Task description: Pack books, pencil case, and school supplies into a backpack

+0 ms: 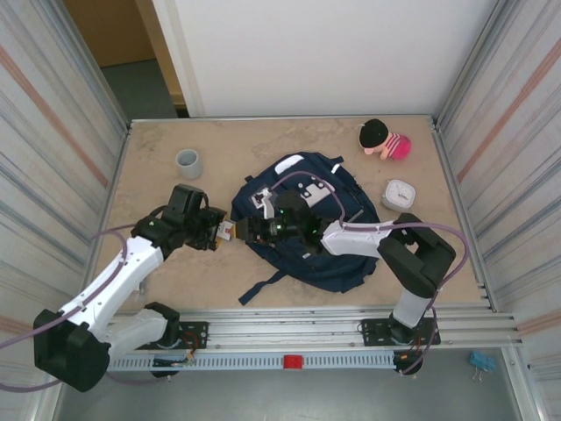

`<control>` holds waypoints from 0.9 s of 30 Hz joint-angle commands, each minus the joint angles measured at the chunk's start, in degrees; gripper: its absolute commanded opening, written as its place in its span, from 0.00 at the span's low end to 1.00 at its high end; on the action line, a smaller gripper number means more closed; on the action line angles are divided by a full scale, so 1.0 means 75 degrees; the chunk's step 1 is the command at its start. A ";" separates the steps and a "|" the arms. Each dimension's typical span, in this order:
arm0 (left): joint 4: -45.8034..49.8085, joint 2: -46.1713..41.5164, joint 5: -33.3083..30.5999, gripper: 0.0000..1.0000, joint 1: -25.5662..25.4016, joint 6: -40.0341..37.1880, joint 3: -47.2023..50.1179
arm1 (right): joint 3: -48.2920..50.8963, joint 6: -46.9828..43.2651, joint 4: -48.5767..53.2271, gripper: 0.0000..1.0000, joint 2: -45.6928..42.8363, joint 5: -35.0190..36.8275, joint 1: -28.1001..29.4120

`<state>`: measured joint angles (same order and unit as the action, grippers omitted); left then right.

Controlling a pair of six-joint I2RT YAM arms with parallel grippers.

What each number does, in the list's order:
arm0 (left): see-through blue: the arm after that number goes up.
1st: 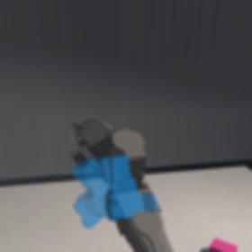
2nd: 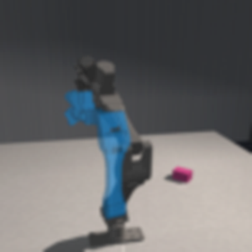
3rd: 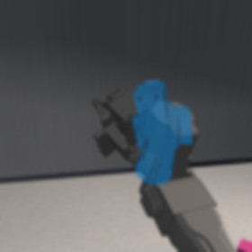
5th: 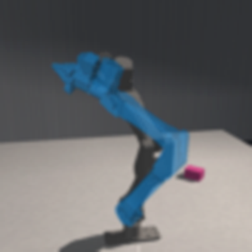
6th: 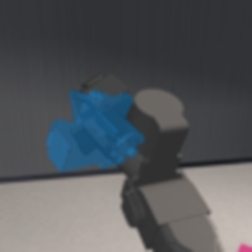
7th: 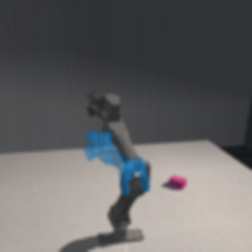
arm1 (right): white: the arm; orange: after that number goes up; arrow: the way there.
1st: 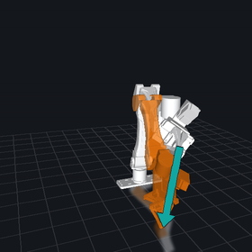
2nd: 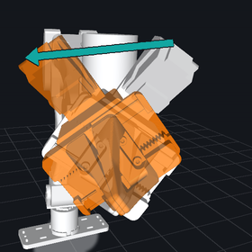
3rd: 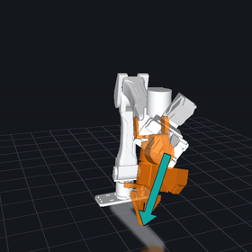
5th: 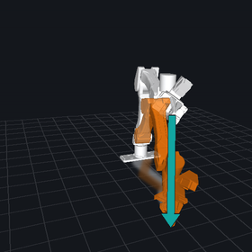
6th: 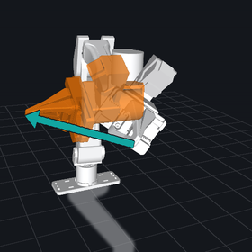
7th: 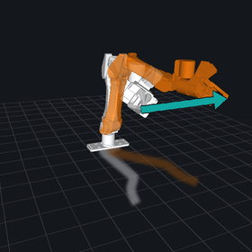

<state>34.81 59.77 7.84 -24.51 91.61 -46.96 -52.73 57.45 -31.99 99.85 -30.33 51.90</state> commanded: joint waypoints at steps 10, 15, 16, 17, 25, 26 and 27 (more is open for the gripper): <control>-0.0528 -0.0095 0.0139 0.52 -0.0195 0.0290 0.0155 | -0.0380 0.0438 -0.0749 0.16 0.0395 -0.0183 0.0053; -0.0507 -0.0053 0.0139 0.56 -0.0202 0.0286 0.0191 | -0.0288 0.0391 -0.0737 0.08 0.0262 -0.0127 0.0031; -0.0487 -0.0052 0.0130 0.58 -0.0203 0.0277 0.0177 | -0.0254 0.0380 -0.0739 0.08 0.0230 -0.0113 0.0018; -0.0455 -0.0048 0.0096 0.60 -0.0199 0.0254 0.0162 | -0.0208 0.0379 -0.0732 0.07 0.0180 -0.0089 -0.0011; 0.0585 0.0013 -0.0860 0.76 -0.0347 -0.0597 -0.0428 | 0.0613 0.0313 -0.0679 0.07 -0.0700 0.0024 -0.0665; 0.0734 0.0061 -0.1084 0.77 -0.0443 -0.0838 -0.0577 | 0.0765 0.0274 -0.0588 0.07 -0.0901 0.0051 -0.0812; 0.0848 0.0137 -0.1362 0.79 -0.0552 -0.1130 -0.0745 | 0.0923 0.0210 -0.0452 0.07 -0.1099 0.0063 -0.0984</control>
<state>36.53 60.16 4.01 -27.18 89.10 -48.45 -48.03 59.92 -35.27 96.53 -30.13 46.96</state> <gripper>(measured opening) 0.780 0.156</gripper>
